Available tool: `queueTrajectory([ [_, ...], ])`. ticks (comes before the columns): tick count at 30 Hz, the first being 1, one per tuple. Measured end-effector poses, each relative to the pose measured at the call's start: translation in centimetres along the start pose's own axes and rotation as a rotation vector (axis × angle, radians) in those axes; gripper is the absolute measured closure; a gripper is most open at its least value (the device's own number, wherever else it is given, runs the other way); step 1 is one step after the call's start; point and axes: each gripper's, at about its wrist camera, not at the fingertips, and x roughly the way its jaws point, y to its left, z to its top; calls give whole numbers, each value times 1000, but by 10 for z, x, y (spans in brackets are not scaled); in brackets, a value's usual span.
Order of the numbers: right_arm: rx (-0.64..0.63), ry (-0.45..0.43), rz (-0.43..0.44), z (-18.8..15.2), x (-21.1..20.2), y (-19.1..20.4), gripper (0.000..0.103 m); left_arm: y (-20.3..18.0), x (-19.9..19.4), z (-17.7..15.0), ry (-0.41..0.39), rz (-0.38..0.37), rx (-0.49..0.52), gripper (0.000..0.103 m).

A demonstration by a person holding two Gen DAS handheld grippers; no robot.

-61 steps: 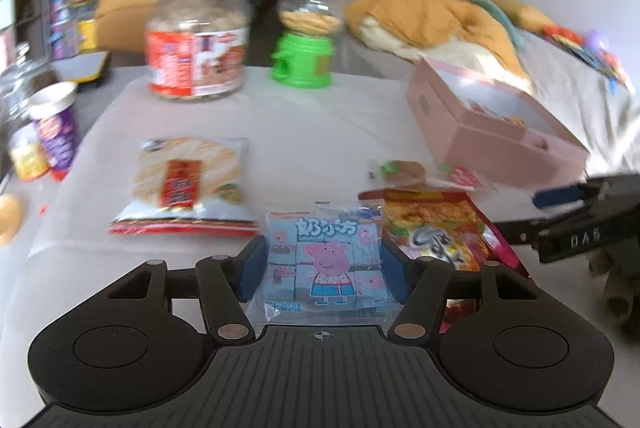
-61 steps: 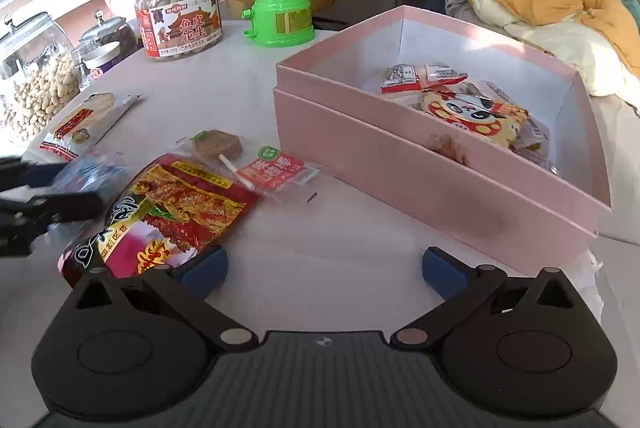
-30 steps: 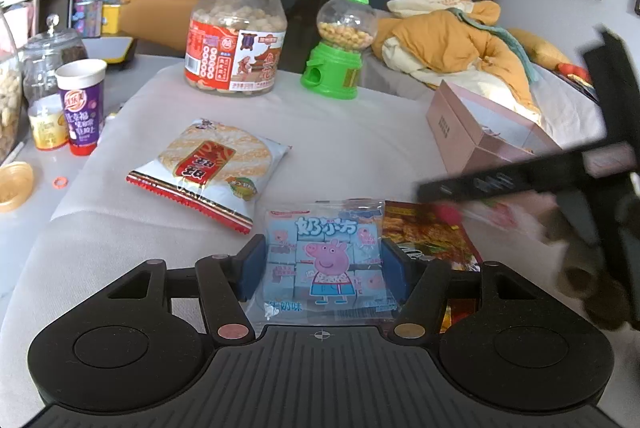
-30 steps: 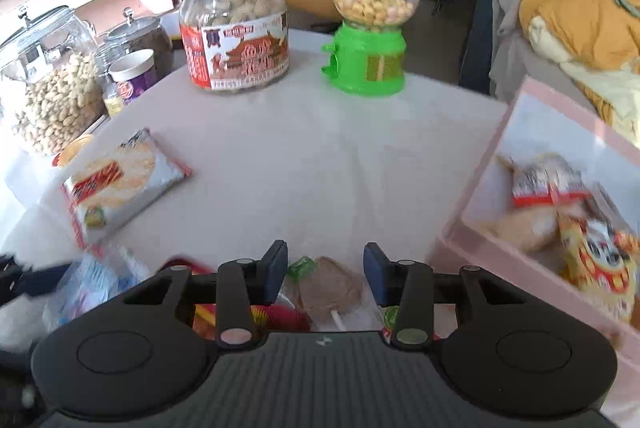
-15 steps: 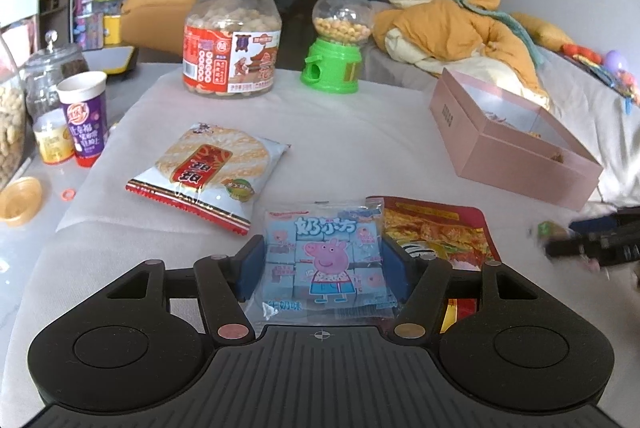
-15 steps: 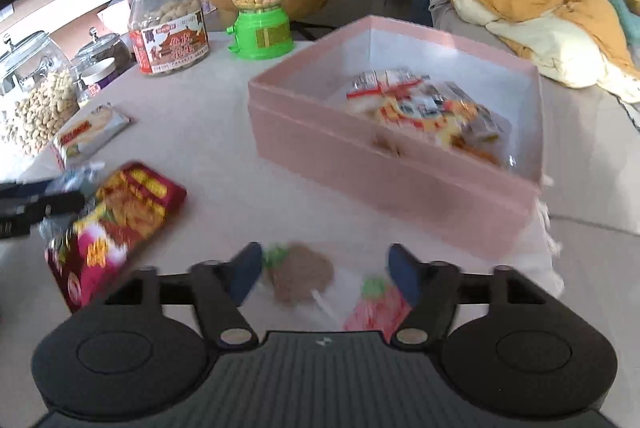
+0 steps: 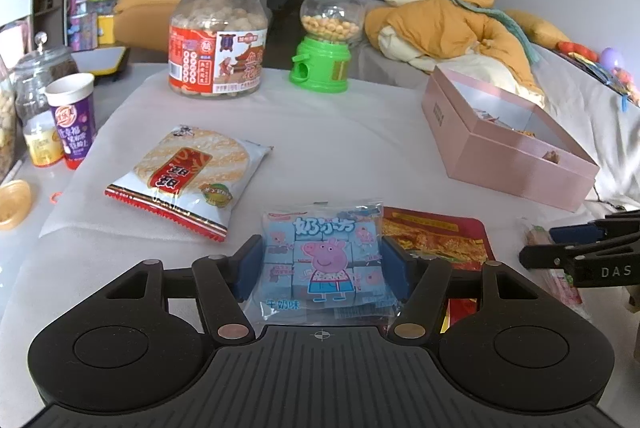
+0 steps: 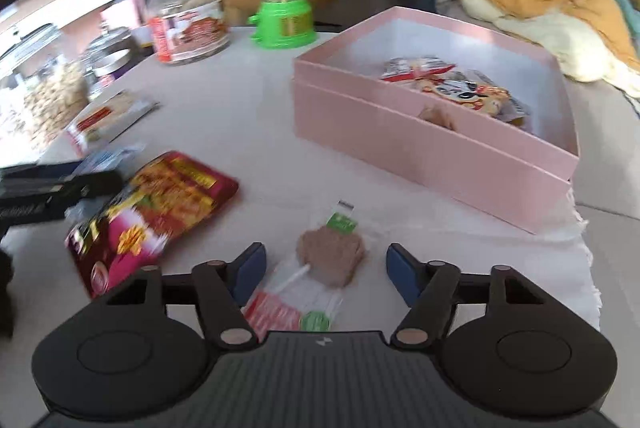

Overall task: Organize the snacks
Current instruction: 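Lift the Peppa pack with the left tool while the right grasps the brown lollipop, then drop the Peppa pack into the pink box with the left tool while the right drops the lollipop in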

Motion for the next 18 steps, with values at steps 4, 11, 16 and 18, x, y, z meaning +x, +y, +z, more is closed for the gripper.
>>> queueTrajectory([
  [4, -53, -12, -23, -1, -3, 13, 67, 2, 0, 2, 14, 0, 9, 35],
  [11, 0, -61, -12, 2, -35, -10, 68, -4, -24, 13, 1, -36, 3, 38],
  [16, 47, -121, -2, -10, -67, -32, 68, -46, -46, 62, -113, -140, 70, 38],
  [18, 50, -145, -4, -15, -75, -36, 68, -71, -45, 89, -149, -187, 107, 38],
])
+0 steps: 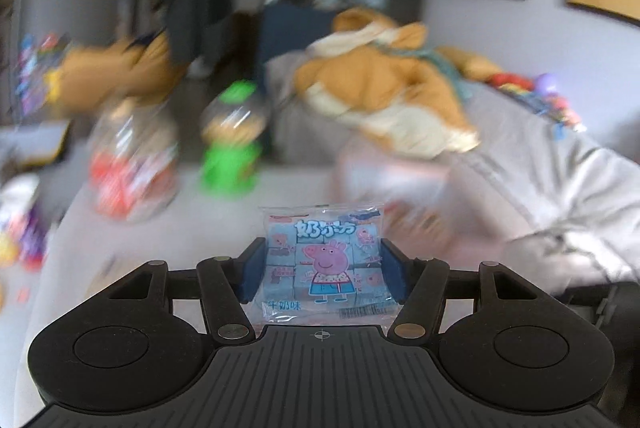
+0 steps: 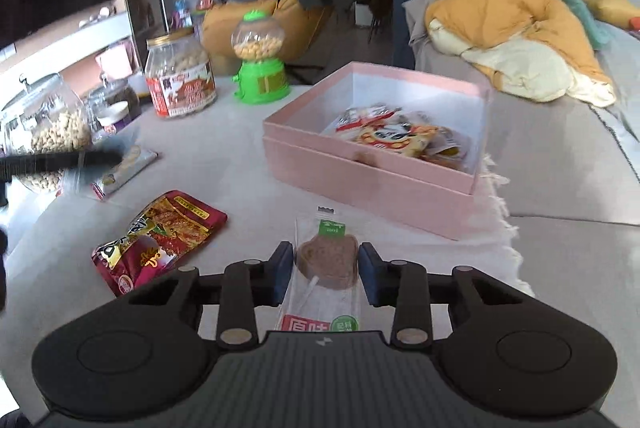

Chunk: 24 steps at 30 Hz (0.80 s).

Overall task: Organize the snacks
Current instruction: 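Drop the Peppa pack into the pink box with the left tool while the right drops the lollipop in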

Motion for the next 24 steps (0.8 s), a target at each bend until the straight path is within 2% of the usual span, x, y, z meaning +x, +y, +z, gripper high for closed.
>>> queueTrajectory([
  [3, 21, -24, 3, -3, -6, -5, 68, -31, 41, 43, 5, -125, 4, 38],
  [5, 42, -38, 9, -4, -7, -8, 68, -45, 76, 61, 30, -176, -20, 38],
  [10, 49, -75, -23, -9, -7, -7, 68, -63, 167, 75, 57, -211, -109, 37],
  [11, 47, -78, -23, -11, -7, -7, 68, -63, 185, 73, 81, -211, -137, 37],
  [14, 39, -79, -19, -18, -4, -9, 68, -60, 236, 56, 277, -145, -176, 37],
  [15, 41, -73, -15, -20, -2, -10, 68, -62, 242, 49, 296, -124, -149, 39],
  [18, 49, -52, -5, -24, 5, -15, 68, -64, 235, 43, 253, -121, -57, 40],
  [21, 61, -44, -6, -25, 9, -19, 68, -58, 217, 48, 238, -145, -19, 40],
  [24, 94, -31, 10, -19, 12, -24, 68, -42, 189, 55, 181, -127, 12, 39],
])
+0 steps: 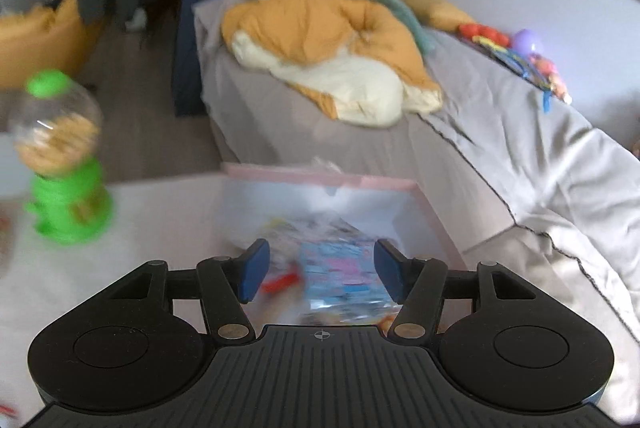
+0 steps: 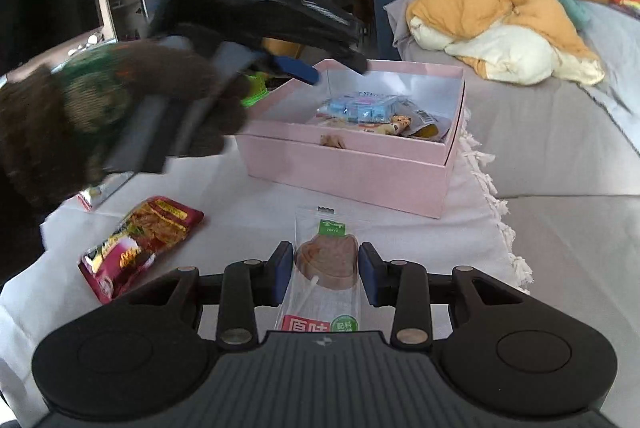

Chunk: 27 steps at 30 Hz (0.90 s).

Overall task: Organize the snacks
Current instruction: 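Drop the Peppa pack into the pink box with the left tool while the right drops the lollipop in, then grasp the round rice cracker pack with the left tool while the right grasps the red chicken packet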

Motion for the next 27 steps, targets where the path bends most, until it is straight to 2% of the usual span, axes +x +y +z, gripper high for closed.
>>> queueTrajectory([
  [3, -25, -26, -12, 14, -7, 5, 68, 33, -36, -4, -49, 58, -28, 40],
  [7, -102, -137, -103, 53, -22, 16, 68, 88, -78, -22, -73, 174, -58, 40],
  [9, -90, -174, -110, 80, -23, 13, 68, 122, -97, -36, -76, 217, -119, 40],
  [12, -40, -170, -118, 124, -7, -1, 67, 163, -118, -54, -83, 238, -212, 40],
  [14, -45, -150, -135, 149, 15, -7, 61, 184, -126, -65, -82, 261, -243, 40],
  [16, -83, -116, -174, 164, 41, -10, 41, 204, -130, -77, -76, 284, -271, 40],
  [18, -81, -73, -226, 170, 62, -12, 36, 222, -132, -89, -72, 294, -305, 40],
  [19, -69, -50, -223, 171, 71, -9, 36, 232, -131, -96, -66, 298, -329, 40],
  [21, -39, -12, -180, 165, 78, -3, 35, 248, -130, -108, -48, 311, -373, 40],
  [22, -29, 4, -149, 160, 79, 5, 33, 253, -131, -113, -44, 313, -386, 44],
  [23, -36, 19, -118, 153, 79, 15, 31, 253, -134, -117, -61, 307, -386, 45],
  [25, -85, 36, -73, 137, 78, 42, 23, 251, -142, -123, -63, 280, -374, 45],
  [27, -152, 52, -22, 116, 77, 74, 21, 243, -147, -128, -49, 233, -361, 45],
])
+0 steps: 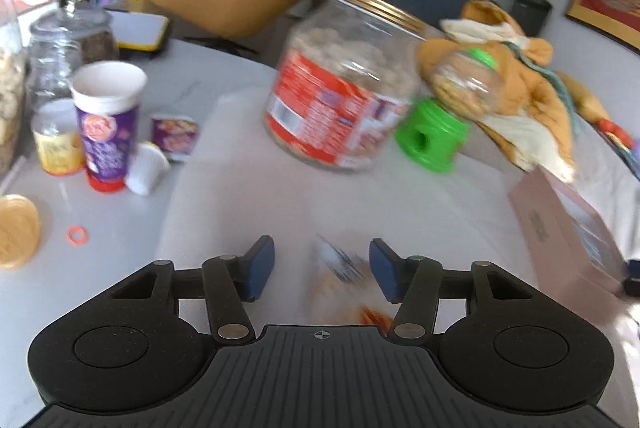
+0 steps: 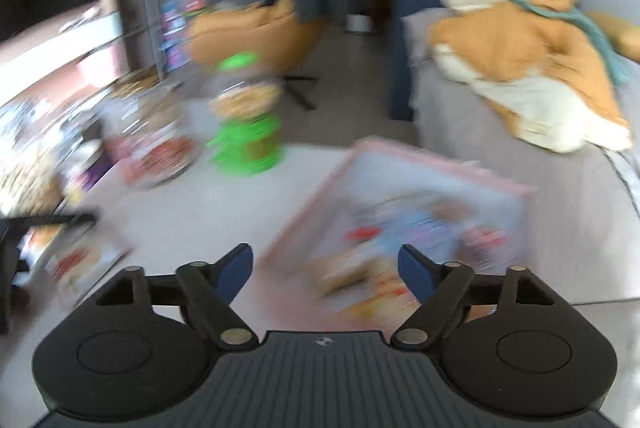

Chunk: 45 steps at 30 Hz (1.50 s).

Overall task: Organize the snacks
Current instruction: 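Grasp the round rice cracker pack with the left tool while the right grasps the red chicken packet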

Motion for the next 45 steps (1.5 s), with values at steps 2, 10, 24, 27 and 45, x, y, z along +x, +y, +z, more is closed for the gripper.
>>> queueTrajectory([
  [2, -36, 34, 65, -13, 3, 28, 21, -11, -5, -10, 17, -21, 44, 44],
  [10, -147, 146, 119, -60, 32, 121, 21, -63, -25, -50, 79, -77, 278, 42],
  [24, -91, 117, -59, -109, -7, 40, 5, -123, -23, -76, 83, -75, 409, 39],
  [27, -23, 115, -38, -116, -16, 19, 5, -129, -20, -75, 93, -63, 407, 36],
  [45, -289, 120, 94, -129, -36, 64, 3, -146, -25, -78, 103, 13, 440, 36],
])
